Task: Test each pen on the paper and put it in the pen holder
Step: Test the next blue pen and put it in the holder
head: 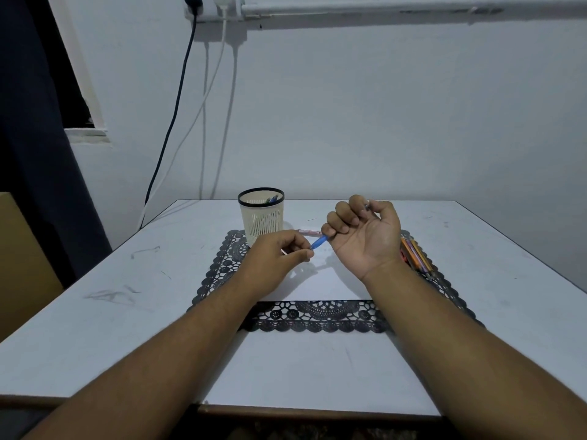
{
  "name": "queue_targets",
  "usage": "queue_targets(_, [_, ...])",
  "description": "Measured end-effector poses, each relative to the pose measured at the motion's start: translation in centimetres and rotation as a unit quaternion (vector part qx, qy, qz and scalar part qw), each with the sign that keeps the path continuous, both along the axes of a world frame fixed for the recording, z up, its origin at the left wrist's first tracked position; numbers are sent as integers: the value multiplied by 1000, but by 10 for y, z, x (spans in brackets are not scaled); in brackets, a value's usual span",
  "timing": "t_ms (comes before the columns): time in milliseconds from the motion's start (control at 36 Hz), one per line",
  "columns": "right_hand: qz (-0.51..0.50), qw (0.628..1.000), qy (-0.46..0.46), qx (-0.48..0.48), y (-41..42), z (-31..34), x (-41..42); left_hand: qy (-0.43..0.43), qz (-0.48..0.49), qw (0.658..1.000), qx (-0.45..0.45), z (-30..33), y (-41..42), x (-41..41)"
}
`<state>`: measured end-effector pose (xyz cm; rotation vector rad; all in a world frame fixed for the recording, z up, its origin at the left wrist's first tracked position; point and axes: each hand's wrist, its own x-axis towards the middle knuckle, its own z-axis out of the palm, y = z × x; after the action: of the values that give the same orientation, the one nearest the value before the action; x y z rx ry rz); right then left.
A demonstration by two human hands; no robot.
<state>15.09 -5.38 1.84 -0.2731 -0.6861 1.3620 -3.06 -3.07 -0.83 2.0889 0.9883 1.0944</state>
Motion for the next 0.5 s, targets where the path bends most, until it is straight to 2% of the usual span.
queue_targets(333, [6,1000,25,9,-1,-2,1,-21,-18,999,-29,-6,7,-1])
queue_targets(500, [-3,1000,1,10,1,-1,3,-17,-15,999,-26,-6,7,-1])
